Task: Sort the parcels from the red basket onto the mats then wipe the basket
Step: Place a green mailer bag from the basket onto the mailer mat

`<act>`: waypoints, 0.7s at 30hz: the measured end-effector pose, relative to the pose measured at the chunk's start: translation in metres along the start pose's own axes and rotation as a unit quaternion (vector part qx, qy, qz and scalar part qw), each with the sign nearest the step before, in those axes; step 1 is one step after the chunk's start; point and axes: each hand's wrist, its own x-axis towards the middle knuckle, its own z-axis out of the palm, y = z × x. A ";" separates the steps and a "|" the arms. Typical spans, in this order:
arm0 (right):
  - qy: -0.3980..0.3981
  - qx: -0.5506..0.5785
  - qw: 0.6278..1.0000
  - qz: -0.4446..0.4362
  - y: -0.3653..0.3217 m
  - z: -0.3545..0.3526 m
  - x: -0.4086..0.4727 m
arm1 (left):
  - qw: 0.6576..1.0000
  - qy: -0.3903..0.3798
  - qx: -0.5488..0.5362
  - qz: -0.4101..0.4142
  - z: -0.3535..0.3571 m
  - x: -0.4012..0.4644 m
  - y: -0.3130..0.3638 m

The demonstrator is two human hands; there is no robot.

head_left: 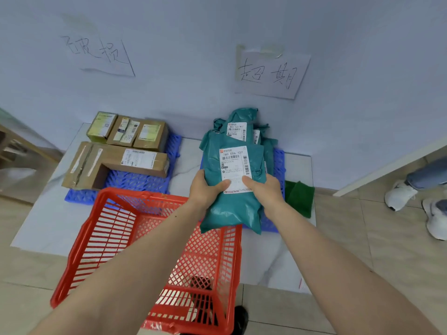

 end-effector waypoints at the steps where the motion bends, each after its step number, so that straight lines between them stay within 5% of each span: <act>1: 0.002 -0.001 1.000 -0.002 -0.001 0.000 0.007 | 1.000 0.000 0.006 0.002 0.003 0.008 0.001; 8: 0.009 -0.029 0.999 -0.020 -0.009 -0.015 0.061 | 0.999 -0.007 0.029 0.011 0.033 0.054 0.007; 21: -0.128 -0.102 0.986 0.011 -0.009 -0.127 0.124 | 0.998 0.031 0.016 -0.045 0.111 0.079 -0.011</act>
